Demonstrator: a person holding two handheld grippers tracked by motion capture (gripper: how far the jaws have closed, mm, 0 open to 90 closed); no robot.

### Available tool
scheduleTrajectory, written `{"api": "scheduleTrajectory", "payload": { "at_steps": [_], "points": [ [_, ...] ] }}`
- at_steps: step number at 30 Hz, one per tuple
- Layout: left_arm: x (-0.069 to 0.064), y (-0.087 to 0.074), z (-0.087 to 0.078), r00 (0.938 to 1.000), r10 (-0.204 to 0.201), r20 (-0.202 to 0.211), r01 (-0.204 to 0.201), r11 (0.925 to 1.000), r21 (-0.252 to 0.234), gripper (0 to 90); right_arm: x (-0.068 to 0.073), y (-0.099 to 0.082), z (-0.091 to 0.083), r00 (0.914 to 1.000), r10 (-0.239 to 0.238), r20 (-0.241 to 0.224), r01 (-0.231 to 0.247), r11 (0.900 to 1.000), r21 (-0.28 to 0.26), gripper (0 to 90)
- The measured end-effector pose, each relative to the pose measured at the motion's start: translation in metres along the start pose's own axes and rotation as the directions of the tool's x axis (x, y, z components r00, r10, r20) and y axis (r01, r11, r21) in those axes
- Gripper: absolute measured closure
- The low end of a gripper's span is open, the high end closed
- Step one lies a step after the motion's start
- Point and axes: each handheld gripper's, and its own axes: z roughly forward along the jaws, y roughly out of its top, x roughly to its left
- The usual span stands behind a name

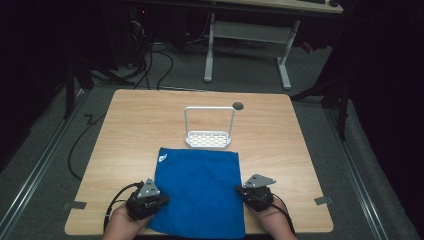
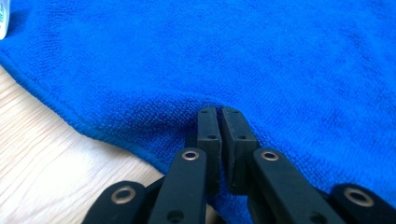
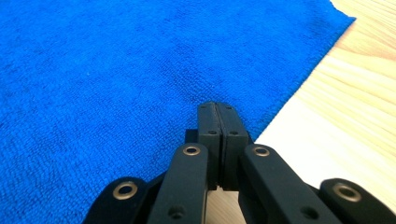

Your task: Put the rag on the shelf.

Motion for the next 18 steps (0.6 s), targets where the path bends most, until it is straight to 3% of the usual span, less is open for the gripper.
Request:
{"api": "scheduleTrajectory", "payload": {
  "at_steps": [11,18],
  "points": [
    [-0.009,0.011,0.012,0.9969,0.055,0.056,-0.056,0.9984,0.003,86.3,-0.019,-0.012,-0.011,0.996,0.051,0.073,-0.051,0.9987,-0.008,90.0],
    [-0.01,0.012,0.013,0.996,0.066,0.06,-0.066,0.9978,0.003,85.8,-0.029,-0.014,-0.011,0.9924,0.085,0.09,-0.083,0.9964,-0.019,89.9]
  ]
}}
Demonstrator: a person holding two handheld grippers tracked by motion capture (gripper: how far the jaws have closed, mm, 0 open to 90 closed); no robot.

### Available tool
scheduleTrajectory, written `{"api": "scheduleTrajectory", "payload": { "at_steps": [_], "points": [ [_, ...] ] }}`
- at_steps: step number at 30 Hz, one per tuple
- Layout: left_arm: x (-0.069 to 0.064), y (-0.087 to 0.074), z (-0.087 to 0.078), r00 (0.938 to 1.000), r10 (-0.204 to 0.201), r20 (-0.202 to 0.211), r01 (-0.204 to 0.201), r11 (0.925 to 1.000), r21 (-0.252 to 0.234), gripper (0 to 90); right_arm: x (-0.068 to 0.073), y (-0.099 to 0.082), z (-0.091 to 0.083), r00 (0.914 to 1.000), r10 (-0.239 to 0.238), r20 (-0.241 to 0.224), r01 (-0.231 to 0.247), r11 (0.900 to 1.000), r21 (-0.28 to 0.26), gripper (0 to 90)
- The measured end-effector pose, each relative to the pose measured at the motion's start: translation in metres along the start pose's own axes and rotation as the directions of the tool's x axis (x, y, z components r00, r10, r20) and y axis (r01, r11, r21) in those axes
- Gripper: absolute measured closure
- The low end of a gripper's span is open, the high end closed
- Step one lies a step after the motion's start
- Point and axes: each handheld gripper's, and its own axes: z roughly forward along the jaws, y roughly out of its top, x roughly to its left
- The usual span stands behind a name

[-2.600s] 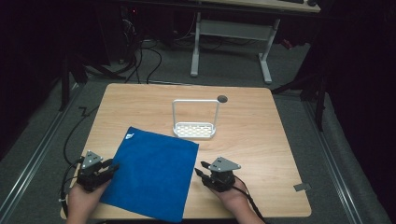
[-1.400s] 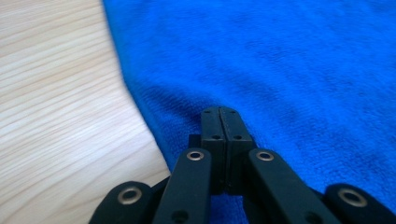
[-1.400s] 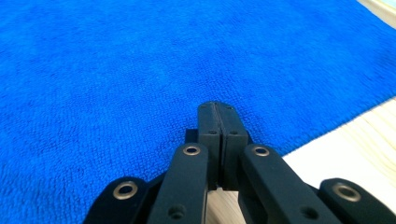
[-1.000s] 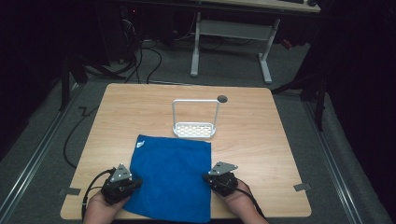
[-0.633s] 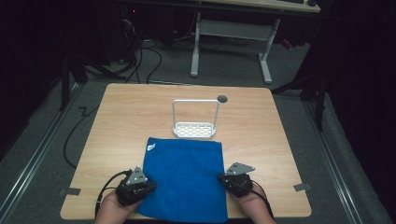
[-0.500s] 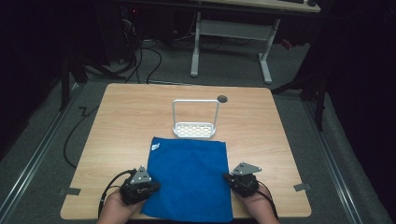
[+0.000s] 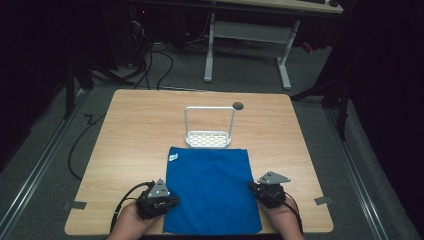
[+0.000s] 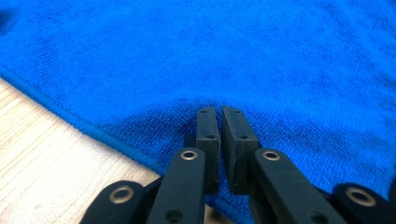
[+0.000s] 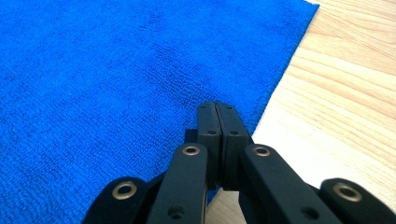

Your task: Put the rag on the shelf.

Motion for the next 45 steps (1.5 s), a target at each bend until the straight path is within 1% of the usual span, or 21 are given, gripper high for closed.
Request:
{"api": "scheduleTrajectory", "payload": {
  "at_steps": [5,6,9,10,15,16,20,21,22,23,24,25,26,27,30,33,36,41,42,44,45],
  "points": [
    [-0.001,0.0,0.0,1.0,0.0,-0.001,0.0,1.0,0.001,84.7,-0.004,0.0,0.0,0.9994,0.03,-0.016,-0.03,0.9996,0.0,88.0],
    [-0.001,0.0,-0.001,1.0,0.001,-0.006,-0.001,1.0,0.002,84.4,-0.005,0.0,-0.001,0.9984,0.049,-0.028,-0.049,0.9987,-0.011,87.3],
    [0.0,0.0,-0.003,1.0,-0.002,-0.009,0.002,1.0,-0.002,83.3,-0.006,0.001,-0.004,0.9973,0.063,-0.039,-0.064,0.9975,-0.03,86.1],
    [0.003,0.0,-0.006,0.9998,-0.016,-0.01,0.016,0.9996,-0.022,82.8,-0.005,0.002,-0.007,0.9965,0.073,-0.04,-0.075,0.996,-0.049,85.3],
    [0.008,-0.001,-0.012,0.9987,-0.049,-0.015,0.048,0.9966,-0.066,81.5,-0.003,0.002,-0.009,0.9961,0.074,-0.048,-0.077,0.9949,-0.065,80.6],
    [0.011,-0.001,-0.017,0.9975,-0.065,-0.025,0.063,0.9939,-0.09,81.1,-0.003,0.002,-0.009,0.9962,0.073,-0.046,-0.076,0.9948,-0.067,79.8],
    [0.016,-0.002,-0.021,0.9942,-0.094,-0.054,0.087,0.9888,-0.121,77.5,-0.003,0.002,-0.009,0.9961,0.077,-0.043,-0.08,0.994,-0.074,76.7],
    [0.018,-0.003,-0.022,0.9924,-0.105,-0.065,0.095,0.9866,-0.133,77.5,-0.003,0.002,-0.009,0.9959,0.08,-0.043,-0.083,0.9938,-0.074,76.1],
    [0.022,-0.003,-0.024,0.9872,-0.132,-0.09,0.117,0.9807,-0.157,75.2,-0.003,0.002,-0.009,0.9959,0.079,-0.045,-0.082,0.9936,-0.078,76.2],
    [0.022,-0.003,-0.024,0.9872,-0.132,-0.09,0.117,0.9807,-0.157,74.6,-0.003,0.002,-0.009,0.9959,0.079,-0.045,-0.082,0.9936,-0.078,76.2],
    [0.026,-0.002,-0.024,0.9807,-0.155,-0.119,0.132,0.9751,-0.178,73.9,-0.003,0.002,-0.008,0.9959,0.08,-0.043,-0.083,0.9931,-0.082,75.6],
    [0.026,-0.002,-0.024,0.9807,-0.155,-0.119,0.132,0.9751,-0.178,73.1,-0.004,0.002,-0.008,0.9958,0.081,-0.042,-0.084,0.9931,-0.082,75.5],
    [0.031,0.001,-0.024,0.9741,-0.176,-0.142,0.147,0.9704,-0.191,72.9,-0.004,0.003,-0.008,0.9954,0.086,-0.042,-0.09,0.9924,-0.084,75.6],
    [0.033,0.003,-0.023,0.9712,-0.183,-0.152,0.152,0.9685,-0.197,73.0,-0.004,0.003,-0.008,0.995,0.091,-0.041,-0.095,0.9919,-0.085,75.5],
    [0.036,0.006,-0.021,0.9666,-0.186,-0.177,0.15,0.9689,-0.197,72.9,-0.005,0.004,-0.007,0.9944,0.1,-0.033,-0.103,0.9912,-0.084,75.7],
    [0.042,0.014,-0.016,0.9585,-0.187,-0.215,0.146,0.9708,-0.19,72.5,-0.005,0.004,-0.008,0.9942,0.101,-0.036,-0.104,0.9905,-0.09,75.3],
    [0.05,0.024,-0.01,0.9489,-0.201,-0.243,0.154,0.9681,-0.198,72.2,-0.004,0.004,-0.01,0.9943,0.099,-0.039,-0.102,0.9893,-0.104,73.9],
    [0.059,0.037,-0.005,0.942,-0.216,-0.257,0.162,0.9628,-0.216,72.2,-0.004,0.005,-0.012,0.9946,0.094,-0.044,-0.098,0.9885,-0.115,73.9],
    [0.063,0.044,0.0,0.9377,-0.222,-0.267,0.162,0.9599,-0.229,72.4,-0.005,0.005,-0.013,0.9934,0.102,-0.053,-0.107,0.9873,-0.117,74.6],
    [0.069,0.051,0.002,0.9323,-0.231,-0.279,0.17,0.9593,-0.226,72.6,-0.006,0.005,-0.013,0.993,0.104,-0.057,-0.11,0.9869,-0.118,74.5],
    [0.069,0.051,0.002,0.9323,-0.231,-0.279,0.17,0.9593,-0.226,72.6,-0.006,0.005,-0.013,0.993,0.104,-0.057,-0.11,0.9869,-0.118,74.5]
  ]
}}
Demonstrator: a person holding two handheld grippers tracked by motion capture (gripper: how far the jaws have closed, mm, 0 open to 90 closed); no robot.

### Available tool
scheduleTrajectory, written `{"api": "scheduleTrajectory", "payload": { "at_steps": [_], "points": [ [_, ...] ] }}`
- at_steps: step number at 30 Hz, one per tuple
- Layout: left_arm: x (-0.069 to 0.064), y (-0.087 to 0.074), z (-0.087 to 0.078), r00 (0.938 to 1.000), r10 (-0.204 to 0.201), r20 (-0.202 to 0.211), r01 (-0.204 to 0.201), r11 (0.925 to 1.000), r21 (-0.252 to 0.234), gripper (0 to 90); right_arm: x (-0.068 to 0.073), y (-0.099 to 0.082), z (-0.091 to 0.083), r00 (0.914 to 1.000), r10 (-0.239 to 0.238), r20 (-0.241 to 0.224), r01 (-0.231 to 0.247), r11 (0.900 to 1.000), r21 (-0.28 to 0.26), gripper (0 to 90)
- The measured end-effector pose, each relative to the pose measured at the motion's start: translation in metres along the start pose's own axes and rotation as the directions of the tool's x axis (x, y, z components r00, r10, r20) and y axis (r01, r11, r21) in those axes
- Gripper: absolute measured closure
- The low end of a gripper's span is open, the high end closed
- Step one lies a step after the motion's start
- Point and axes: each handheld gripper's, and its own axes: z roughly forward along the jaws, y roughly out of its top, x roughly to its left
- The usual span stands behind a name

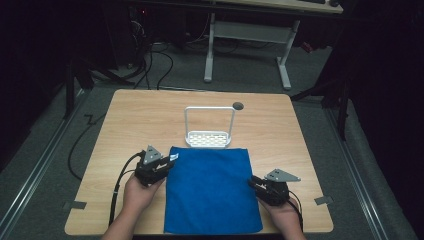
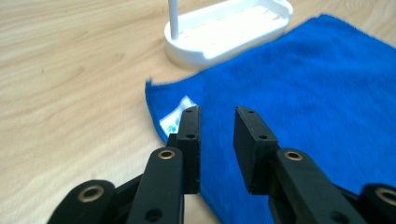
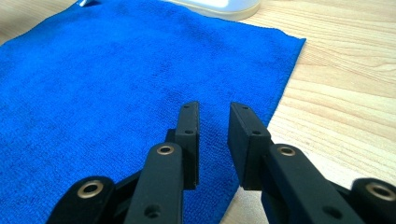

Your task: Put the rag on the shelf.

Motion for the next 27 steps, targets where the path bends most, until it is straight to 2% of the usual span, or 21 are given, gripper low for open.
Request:
{"api": "scheduleTrajectory", "payload": {
  "at_steps": [1,2,3,8,9,12,13,15,16,17,18,20,22,23,24,25,27],
  "points": [
    [0.006,0.004,0.003,0.9996,-0.027,-0.007,0.027,0.999,-0.036,72.7,0.0,0.0,0.0,1.0,0.004,-0.002,-0.004,1.0,0.0,74.5],
    [0.006,0.004,0.003,0.9996,-0.027,-0.007,0.027,0.999,-0.036,72.6,-0.001,0.0,0.0,1.0,0.001,-0.003,-0.001,1.0,-0.004,74.5],
    [0.013,0.008,0.008,0.9984,-0.055,-0.017,0.054,0.998,-0.033,72.7,-0.001,0.0,-0.001,1.0,-0.001,-0.001,0.001,1.0,-0.006,74.5],
    [0.023,0.008,0.02,0.9966,-0.075,-0.034,0.074,0.9969,-0.026,70.7,-0.002,0.0,-0.002,0.9997,-0.014,0.021,0.015,0.9998,-0.017,72.6],
    [0.027,0.006,0.026,0.9953,-0.078,-0.058,0.077,0.9969,-0.017,69.6,-0.002,0.001,-0.002,0.9996,-0.011,0.026,0.011,0.9997,-0.021,71.7],
    [0.033,0.004,0.031,0.994,-0.089,-0.064,0.089,0.996,-0.011,68.4,-0.003,0.002,-0.002,0.9995,-0.009,0.032,0.01,0.9996,-0.027,69.9],
    [0.041,0.003,0.035,0.9914,-0.112,-0.067,0.112,0.9937,-0.002,68.6,-0.003,0.004,-0.001,0.9994,-0.004,0.033,0.005,0.9997,-0.025,69.8],
    [0.046,0.002,0.038,0.9883,-0.147,-0.041,0.146,0.989,-0.022,69.1,-0.003,0.009,-0.001,0.9992,-0.002,0.039,0.004,0.9995,-0.032,69.4],
    [0.046,0.002,0.038,0.9883,-0.147,-0.041,0.146,0.989,-0.022,69.0,-0.003,0.009,-0.001,0.9992,-0.002,0.039,0.004,0.9995,-0.032,69.4],
    [0.05,0.001,0.042,0.9866,-0.162,-0.016,0.161,0.9861,-0.038,68.4,-0.002,0.013,0.0,0.9982,-0.016,0.058,0.018,0.9992,-0.037,67.4],
    [0.05,0.0,0.043,0.9861,-0.166,-0.011,0.165,0.9854,-0.041,67.6,-0.003,0.016,0.002,0.9971,-0.029,0.07,0.031,0.9988,-0.036,66.0],
    [0.051,0.0,0.045,0.9849,-0.173,-0.002,0.173,0.9841,-0.041,65.9,-0.004,0.02,0.007,0.9956,-0.028,0.089,0.031,0.9991,-0.03,65.2],
    [0.052,-0.001,0.049,0.9837,-0.18,0.005,0.18,0.9834,-0.025,65.4,-0.006,0.022,0.01,0.994,-0.037,0.103,0.04,0.9988,-0.026,64.5],
    [0.052,0.0,0.052,0.9826,-0.185,0.017,0.185,0.9827,0.002,64.6,-0.009,0.025,0.016,0.99,-0.038,0.136,0.041,0.9989,-0.023,64.1],
    [0.051,0.001,0.054,0.9831,-0.181,0.025,0.181,0.9834,0.013,64.6,-0.011,0.027,0.019,0.9898,-0.024,0.14,0.027,0.9995,-0.017,64.1],
    [0.046,0.003,0.057,0.9868,-0.16,0.024,0.16,0.9871,0.014,65.0,-0.014,0.029,0.023,0.9876,-0.016,0.156,0.017,0.9999,-0.004,64.1],
    [0.044,0.004,0.059,0.9869,-0.159,0.025,0.159,0.9871,0.022,66.0,-0.02,0.033,0.031,0.9858,-0.009,0.168,0.009,1.0,0.003,64.0]
  ]
}}
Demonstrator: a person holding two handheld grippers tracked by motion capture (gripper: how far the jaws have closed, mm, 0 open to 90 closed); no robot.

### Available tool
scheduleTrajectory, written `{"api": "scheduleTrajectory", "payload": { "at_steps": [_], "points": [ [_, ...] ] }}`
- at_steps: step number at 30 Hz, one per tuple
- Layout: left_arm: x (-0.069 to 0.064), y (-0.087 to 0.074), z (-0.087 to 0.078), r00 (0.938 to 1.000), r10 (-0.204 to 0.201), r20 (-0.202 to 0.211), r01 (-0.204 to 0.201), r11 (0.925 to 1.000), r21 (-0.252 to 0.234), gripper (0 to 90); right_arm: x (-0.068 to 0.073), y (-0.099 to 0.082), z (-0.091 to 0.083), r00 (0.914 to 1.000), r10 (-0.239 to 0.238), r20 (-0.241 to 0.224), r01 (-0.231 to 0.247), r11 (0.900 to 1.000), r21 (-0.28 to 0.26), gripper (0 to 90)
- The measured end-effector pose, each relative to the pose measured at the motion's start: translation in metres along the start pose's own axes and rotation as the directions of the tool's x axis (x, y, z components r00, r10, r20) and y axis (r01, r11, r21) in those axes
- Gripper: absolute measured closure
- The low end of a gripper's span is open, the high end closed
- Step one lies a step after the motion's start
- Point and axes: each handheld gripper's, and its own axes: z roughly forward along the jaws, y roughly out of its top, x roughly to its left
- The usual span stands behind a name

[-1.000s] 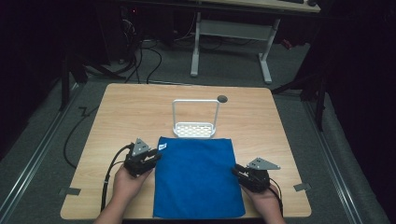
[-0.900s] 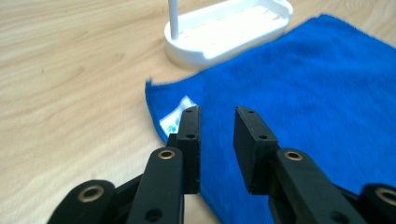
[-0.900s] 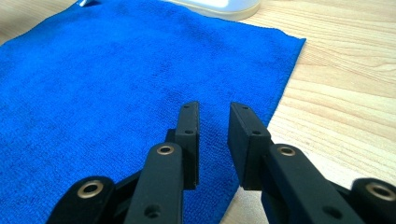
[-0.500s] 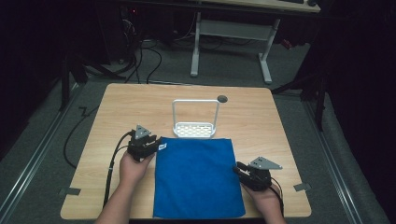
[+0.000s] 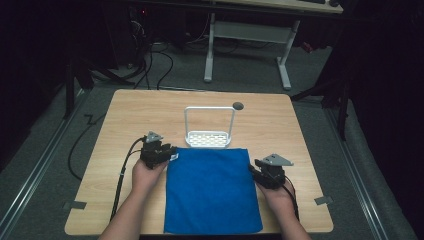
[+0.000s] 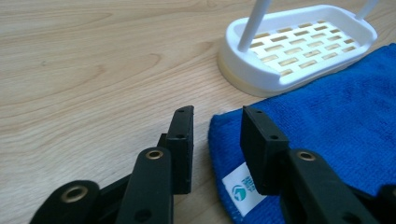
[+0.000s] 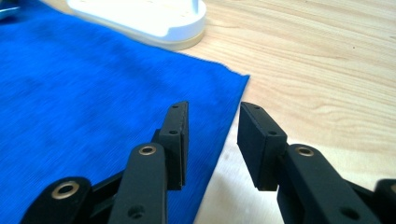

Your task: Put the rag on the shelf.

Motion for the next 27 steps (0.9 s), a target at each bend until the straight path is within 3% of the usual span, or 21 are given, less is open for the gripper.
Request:
{"api": "scheduleTrajectory", "payload": {
  "at_steps": [8,10,15,18,23,27],
  "points": [
    [-0.002,-0.001,0.003,1.0,0.001,-0.008,0.0,1.0,0.008,70.7,-0.016,0.019,0.028,0.9981,0.061,0.009,-0.061,0.9979,0.023,61.1],
    [-0.002,-0.002,0.003,0.9999,0.007,-0.009,-0.007,0.9999,0.011,72.2,-0.021,0.027,0.042,0.9965,0.083,0.011,-0.083,0.996,0.032,60.2],
    [-0.002,-0.002,0.003,1.0,0.002,-0.007,-0.002,0.9999,0.013,74.3,-0.025,0.034,0.058,0.9962,0.083,0.025,-0.084,0.9954,0.046,60.2],
    [-0.005,-0.002,0.006,0.9996,0.022,-0.018,-0.021,0.9993,0.03,75.4,-0.027,0.033,0.068,0.995,0.094,0.033,-0.096,0.9935,0.06,60.0],
    [-0.004,-0.002,0.006,0.9998,0.013,-0.017,-0.012,0.9993,0.037,77.1,-0.025,0.031,0.074,0.9946,0.099,0.031,-0.101,0.9916,0.08,58.4],
    [-0.004,-0.002,0.007,0.9999,0.015,-0.007,-0.015,0.9987,0.048,79.5,-0.02,0.029,0.075,0.9964,0.075,0.04,-0.078,0.9934,0.083,58.0]
  ]
}}
